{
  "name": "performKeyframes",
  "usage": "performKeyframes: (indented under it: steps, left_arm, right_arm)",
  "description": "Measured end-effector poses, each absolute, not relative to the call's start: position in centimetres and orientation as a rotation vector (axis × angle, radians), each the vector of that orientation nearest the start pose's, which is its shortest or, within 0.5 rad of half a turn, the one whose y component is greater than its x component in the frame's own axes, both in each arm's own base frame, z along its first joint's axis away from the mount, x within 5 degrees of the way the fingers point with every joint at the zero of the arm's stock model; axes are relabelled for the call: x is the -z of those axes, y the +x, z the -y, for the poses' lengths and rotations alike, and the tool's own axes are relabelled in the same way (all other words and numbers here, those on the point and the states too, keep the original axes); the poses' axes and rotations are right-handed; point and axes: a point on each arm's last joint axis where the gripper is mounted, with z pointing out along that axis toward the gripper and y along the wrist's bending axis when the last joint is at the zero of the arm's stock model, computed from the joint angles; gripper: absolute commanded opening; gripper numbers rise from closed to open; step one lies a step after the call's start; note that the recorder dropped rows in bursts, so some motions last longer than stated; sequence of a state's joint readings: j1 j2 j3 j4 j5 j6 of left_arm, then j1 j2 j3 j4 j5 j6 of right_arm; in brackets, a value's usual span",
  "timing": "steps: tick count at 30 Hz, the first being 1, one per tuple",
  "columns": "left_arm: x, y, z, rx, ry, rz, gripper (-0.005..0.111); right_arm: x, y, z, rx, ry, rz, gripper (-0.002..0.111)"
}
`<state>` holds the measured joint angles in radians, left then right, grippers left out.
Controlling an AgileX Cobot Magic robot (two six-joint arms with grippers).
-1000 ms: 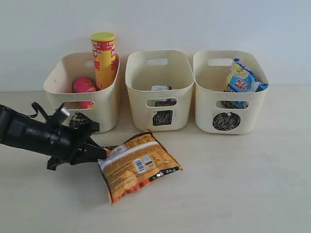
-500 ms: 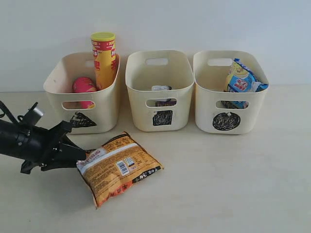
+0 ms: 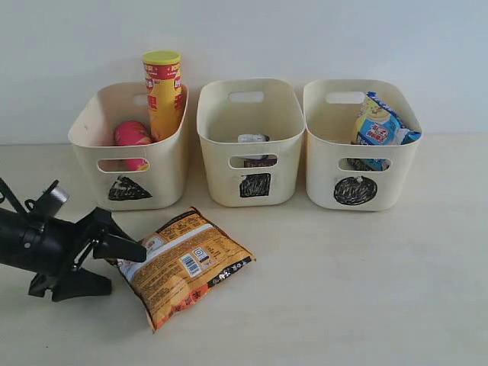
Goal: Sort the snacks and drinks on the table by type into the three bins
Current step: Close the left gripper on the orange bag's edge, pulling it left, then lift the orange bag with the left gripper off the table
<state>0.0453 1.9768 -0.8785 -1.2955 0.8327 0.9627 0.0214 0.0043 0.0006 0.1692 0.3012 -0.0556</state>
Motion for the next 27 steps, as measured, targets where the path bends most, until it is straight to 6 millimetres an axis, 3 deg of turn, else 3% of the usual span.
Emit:
performKeyframes:
  steps: [6, 17, 20, 23, 27]
  left_arm:
    - [-10.5, 31.9, 5.4, 1.167, -0.219, -2.691, 0.083]
    - [-8.5, 32.4, 9.5, 1.438, -0.338, -2.604, 0.088]
    - [-8.3, 32.5, 9.6, 1.452, -0.371, -2.588, 0.075]
    - [-8.0, 32.7, 9.5, 1.421, -0.396, -2.591, 0.072]
    - [-7.7, 32.6, 9.5, 1.366, -0.414, -2.623, 0.043]
  right_arm:
    - [-18.6, 5.5, -0.6, -0.136, 0.040, -1.787, 0.000]
    - [-18.6, 5.5, -0.6, -0.136, 0.040, -1.787, 0.000]
    - [-18.6, 5.5, -0.6, -0.136, 0.040, -1.787, 0.000]
    - [-18.6, 5.5, -0.6, -0.136, 0.040, -1.787, 0.000]
    - [-18.6, 5.5, -0.6, -0.136, 0.040, -1.787, 0.000]
